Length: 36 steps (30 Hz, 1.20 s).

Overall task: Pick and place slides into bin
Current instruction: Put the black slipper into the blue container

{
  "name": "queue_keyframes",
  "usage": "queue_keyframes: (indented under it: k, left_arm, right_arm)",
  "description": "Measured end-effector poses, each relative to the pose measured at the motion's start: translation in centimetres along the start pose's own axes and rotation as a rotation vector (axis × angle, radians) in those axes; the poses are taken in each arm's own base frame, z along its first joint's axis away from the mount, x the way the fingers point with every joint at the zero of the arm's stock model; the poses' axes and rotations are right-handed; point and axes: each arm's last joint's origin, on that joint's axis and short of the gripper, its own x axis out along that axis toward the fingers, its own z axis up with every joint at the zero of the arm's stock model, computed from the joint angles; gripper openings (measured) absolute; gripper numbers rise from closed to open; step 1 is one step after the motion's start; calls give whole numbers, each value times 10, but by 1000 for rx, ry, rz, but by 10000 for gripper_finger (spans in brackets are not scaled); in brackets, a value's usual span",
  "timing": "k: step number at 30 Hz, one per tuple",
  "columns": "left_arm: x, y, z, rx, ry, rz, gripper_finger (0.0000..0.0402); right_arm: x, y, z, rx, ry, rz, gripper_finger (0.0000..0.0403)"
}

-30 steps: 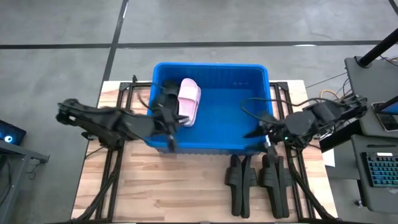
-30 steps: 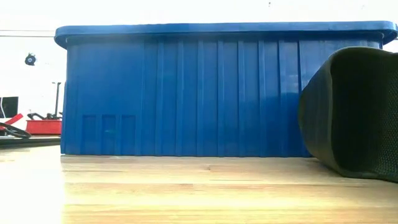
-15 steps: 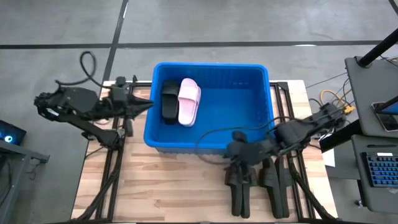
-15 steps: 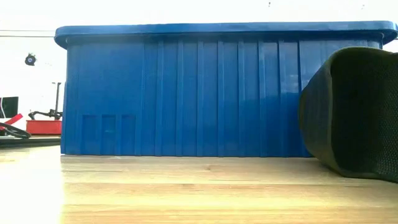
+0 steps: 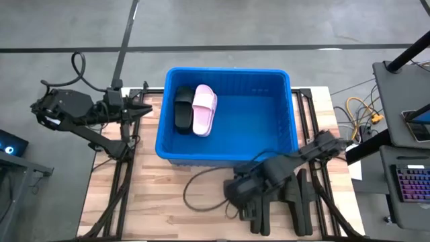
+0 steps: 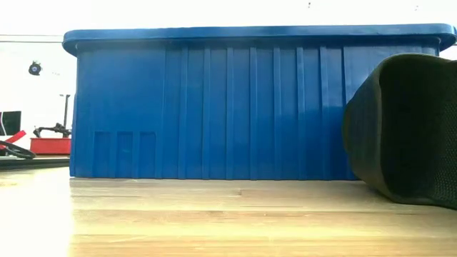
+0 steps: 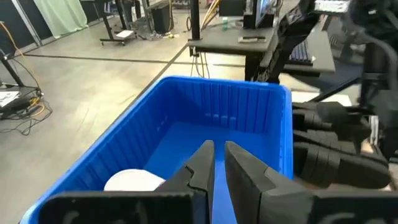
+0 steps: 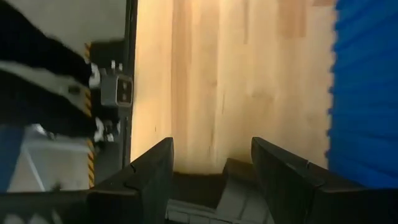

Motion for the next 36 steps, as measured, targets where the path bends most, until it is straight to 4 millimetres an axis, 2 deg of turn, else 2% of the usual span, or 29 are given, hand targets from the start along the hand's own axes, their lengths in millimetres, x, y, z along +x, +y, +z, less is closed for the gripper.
queue_keyframes:
  k: [9,17,26,36]
  left_arm:
    - [1,0,-4,19,30,4,22]
    - [4,-2,-5,32,46,3,22]
    - [6,-4,-5,34,56,6,22]
    - [8,-5,-5,37,62,7,22]
  right_arm:
    - [56,19,-4,-84,285,-117,205]
    - [106,27,-8,-153,371,-201,205]
    - [131,29,-14,-355,434,-231,205]
    - [150,21,-28,-509,545,-252,206]
